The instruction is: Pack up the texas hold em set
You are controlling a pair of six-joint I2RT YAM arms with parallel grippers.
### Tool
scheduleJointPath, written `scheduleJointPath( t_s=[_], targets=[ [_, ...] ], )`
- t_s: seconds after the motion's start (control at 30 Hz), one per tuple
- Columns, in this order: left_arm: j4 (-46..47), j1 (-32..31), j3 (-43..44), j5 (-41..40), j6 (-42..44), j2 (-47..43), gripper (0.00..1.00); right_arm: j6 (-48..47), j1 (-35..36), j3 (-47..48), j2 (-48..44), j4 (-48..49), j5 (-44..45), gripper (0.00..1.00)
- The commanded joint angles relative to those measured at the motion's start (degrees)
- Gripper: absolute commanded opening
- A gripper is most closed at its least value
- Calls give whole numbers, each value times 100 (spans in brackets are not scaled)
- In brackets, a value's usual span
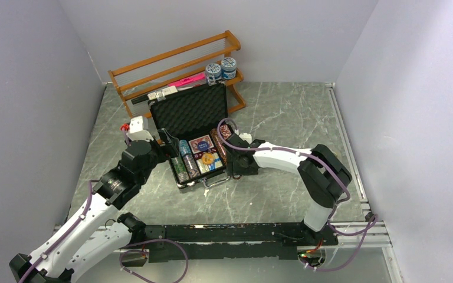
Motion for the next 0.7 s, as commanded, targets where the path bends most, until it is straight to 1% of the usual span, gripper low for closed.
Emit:
scheduleJointPath(
  t_s=[0.0, 0.13, 0.3, 0.37, 0.47, 0.67],
  targets=[
    [142, -2, -34, 71, -9, -21, 93, -123, 123, -49, 662, 323, -395, 68],
    [151, -2, -43, 77, -16, -9, 93, -62, 122, 88, 784, -106, -159, 55],
    [191, -2, -70, 100, -19, 33, 93, 87, 96, 338, 922, -1156, 286, 54],
    [197, -2, -69, 90, -13, 54, 93, 108, 70, 294, 840, -1361, 328, 54],
    [236, -2, -79, 112, -19, 73, 93, 98, 4, 206, 651, -1381, 206, 54],
    [319, 3, -76, 163, -30, 144, 93, -218, -18, 273, 285, -757, -284, 56]
  ],
)
